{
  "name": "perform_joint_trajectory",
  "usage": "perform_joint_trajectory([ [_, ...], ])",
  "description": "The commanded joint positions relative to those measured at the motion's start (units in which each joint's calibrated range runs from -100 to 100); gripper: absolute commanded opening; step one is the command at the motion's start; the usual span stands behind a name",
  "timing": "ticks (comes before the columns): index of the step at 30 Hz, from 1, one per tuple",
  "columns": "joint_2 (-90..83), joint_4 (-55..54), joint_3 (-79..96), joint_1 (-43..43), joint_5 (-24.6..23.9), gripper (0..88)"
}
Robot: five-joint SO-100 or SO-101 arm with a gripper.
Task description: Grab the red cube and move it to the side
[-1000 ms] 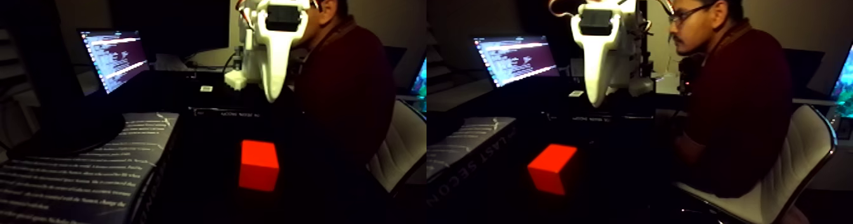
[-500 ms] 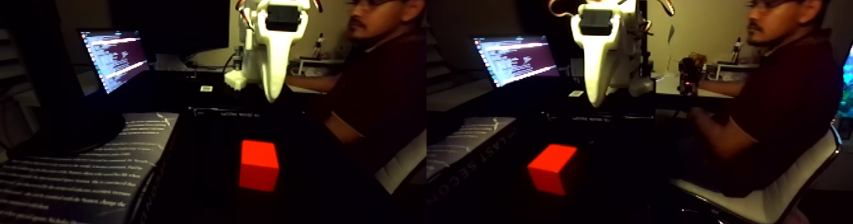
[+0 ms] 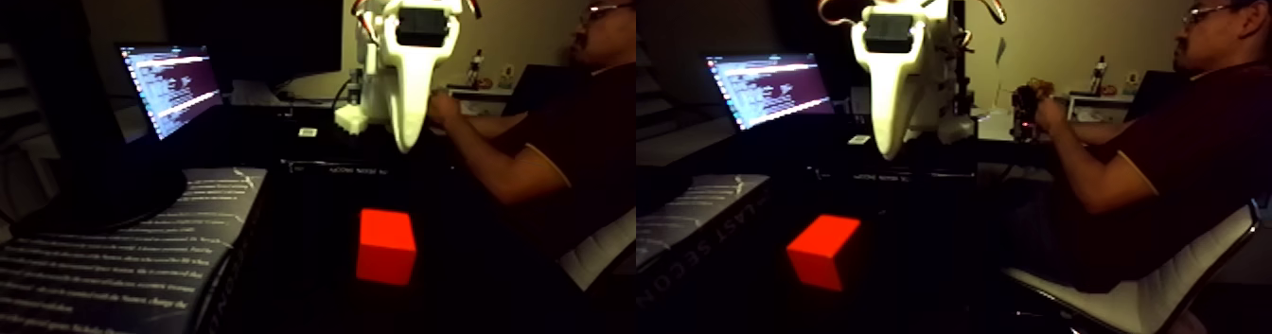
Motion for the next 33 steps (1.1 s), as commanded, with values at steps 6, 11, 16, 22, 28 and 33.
perform_joint_trajectory([
  [6,0.0,0.4,0.1,0.2,0.1,2.0],
  [11,0.0,0.4,0.1,0.2,0.1,2.0],
  [16,0.0,0.4,0.1,0.2,0.1,2.0],
  [22,0.0,0.4,0.1,-0.2,0.1,2.0],
  [28,0.0,0.3,0.1,-0.2,0.1,2.5],
  [33,0.0,0.3,0.2,-0.2,0.1,2.5],
])
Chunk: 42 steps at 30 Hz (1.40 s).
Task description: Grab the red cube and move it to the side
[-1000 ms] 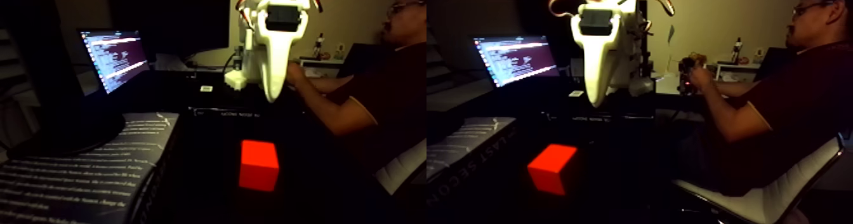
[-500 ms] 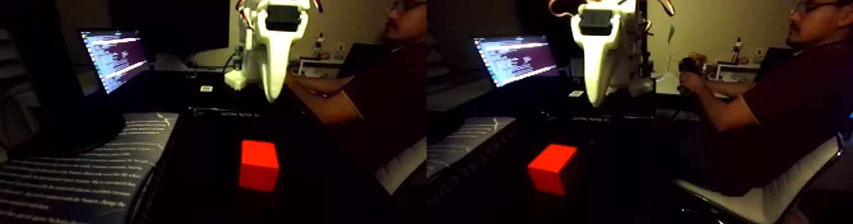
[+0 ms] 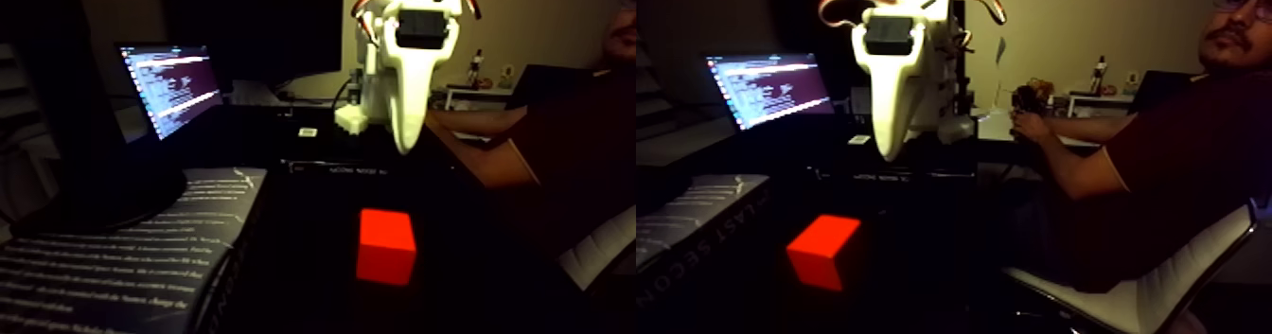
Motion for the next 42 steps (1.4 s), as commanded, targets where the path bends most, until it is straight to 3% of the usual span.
perform_joint_trajectory([
  [1,0.0,0.1,-0.2,-0.3,0.1,2.5],
  [9,0.5,-3.8,0.4,0.3,0.3,2.7],
  [16,13.4,-11.1,-3.9,0.1,5.1,2.7],
  [23,32.1,-10.6,-17.3,1.6,16.1,2.7],
  [35,51.3,11.0,-51.7,0.7,23.9,2.7],
  [42,59.4,11.9,-55.1,1.0,24.3,2.0],
])
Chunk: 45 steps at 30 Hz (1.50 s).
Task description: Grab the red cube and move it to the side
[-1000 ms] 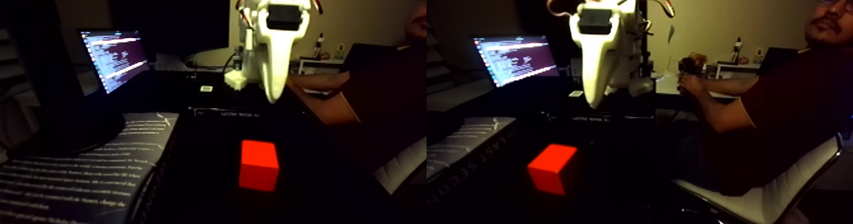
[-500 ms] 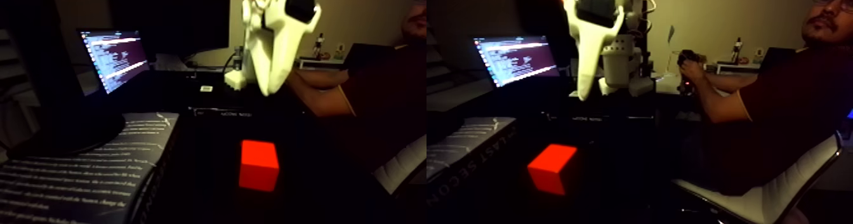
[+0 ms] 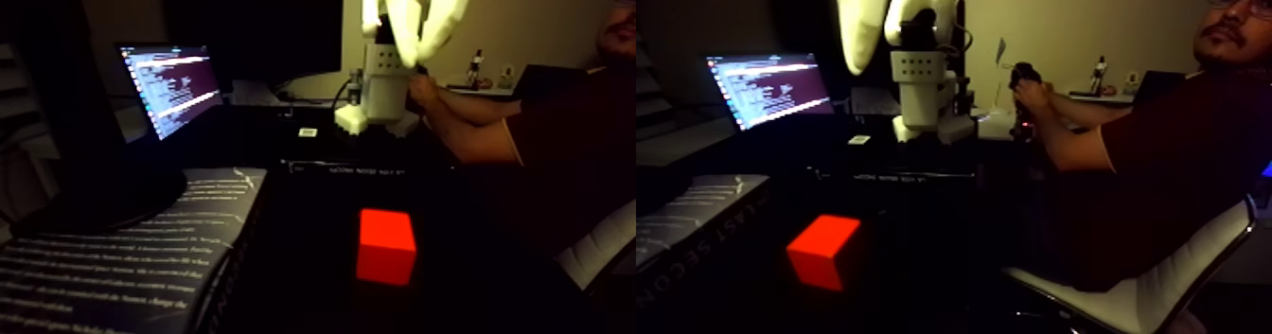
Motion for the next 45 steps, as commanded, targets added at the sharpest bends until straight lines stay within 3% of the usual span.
perform_joint_trajectory([
  [1,3.8,0.8,-1.6,0.1,0.2,2.0],
  [4,6.8,0.4,1.4,-0.5,0.7,2.1],
  [8,9.3,-5.3,5.1,-2.0,4.9,2.0],
  [24,22.1,-23.6,7.0,-1.5,10.7,2.3],
  [35,24.2,-13.3,-5.3,0.8,17.8,2.7],
  [45,35.8,-13.5,-12.1,4.1,18.1,2.7],
])
